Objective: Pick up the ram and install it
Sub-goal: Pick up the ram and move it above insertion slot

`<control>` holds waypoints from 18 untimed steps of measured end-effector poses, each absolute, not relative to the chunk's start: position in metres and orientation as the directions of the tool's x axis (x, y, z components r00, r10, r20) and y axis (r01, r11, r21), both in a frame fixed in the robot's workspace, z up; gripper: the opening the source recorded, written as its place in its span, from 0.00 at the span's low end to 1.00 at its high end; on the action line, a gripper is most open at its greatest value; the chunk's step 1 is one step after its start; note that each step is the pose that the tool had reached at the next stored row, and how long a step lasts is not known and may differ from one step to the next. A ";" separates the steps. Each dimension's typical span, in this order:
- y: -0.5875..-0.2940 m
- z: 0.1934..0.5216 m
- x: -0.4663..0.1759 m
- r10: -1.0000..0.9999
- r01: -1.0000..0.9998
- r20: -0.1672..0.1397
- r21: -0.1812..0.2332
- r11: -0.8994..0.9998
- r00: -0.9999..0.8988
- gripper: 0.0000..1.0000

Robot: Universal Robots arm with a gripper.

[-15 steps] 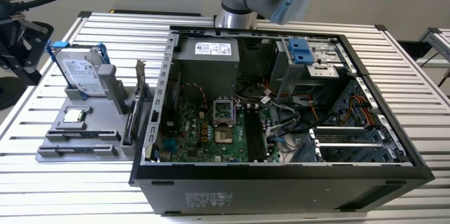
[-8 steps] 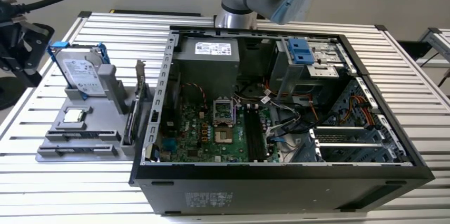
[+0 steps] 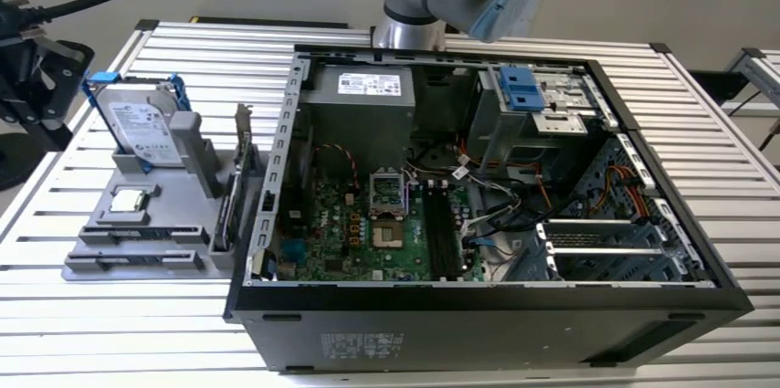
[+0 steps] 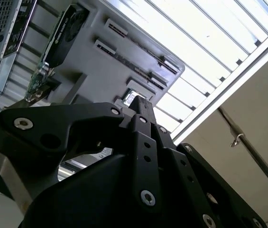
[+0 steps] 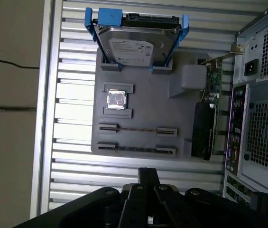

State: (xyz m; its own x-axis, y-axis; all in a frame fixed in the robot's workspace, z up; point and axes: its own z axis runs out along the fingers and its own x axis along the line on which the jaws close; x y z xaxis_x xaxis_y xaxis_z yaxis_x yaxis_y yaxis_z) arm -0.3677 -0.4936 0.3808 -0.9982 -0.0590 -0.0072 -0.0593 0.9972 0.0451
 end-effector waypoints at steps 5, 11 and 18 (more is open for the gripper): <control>-0.494 0.381 -0.368 -0.067 -0.068 -0.007 0.045 0.997 -0.998 0.00; -0.494 0.381 -0.368 -0.094 -0.095 -0.007 0.045 0.994 -0.996 0.00; -0.494 0.381 -0.368 -0.092 -0.092 -0.007 0.045 0.995 -0.996 0.00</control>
State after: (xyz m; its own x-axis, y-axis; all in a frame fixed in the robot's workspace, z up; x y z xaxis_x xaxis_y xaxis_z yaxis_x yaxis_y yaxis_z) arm -0.3677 -0.4936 0.3808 -0.9958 -0.0917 -0.0072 -0.0920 0.9947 0.0451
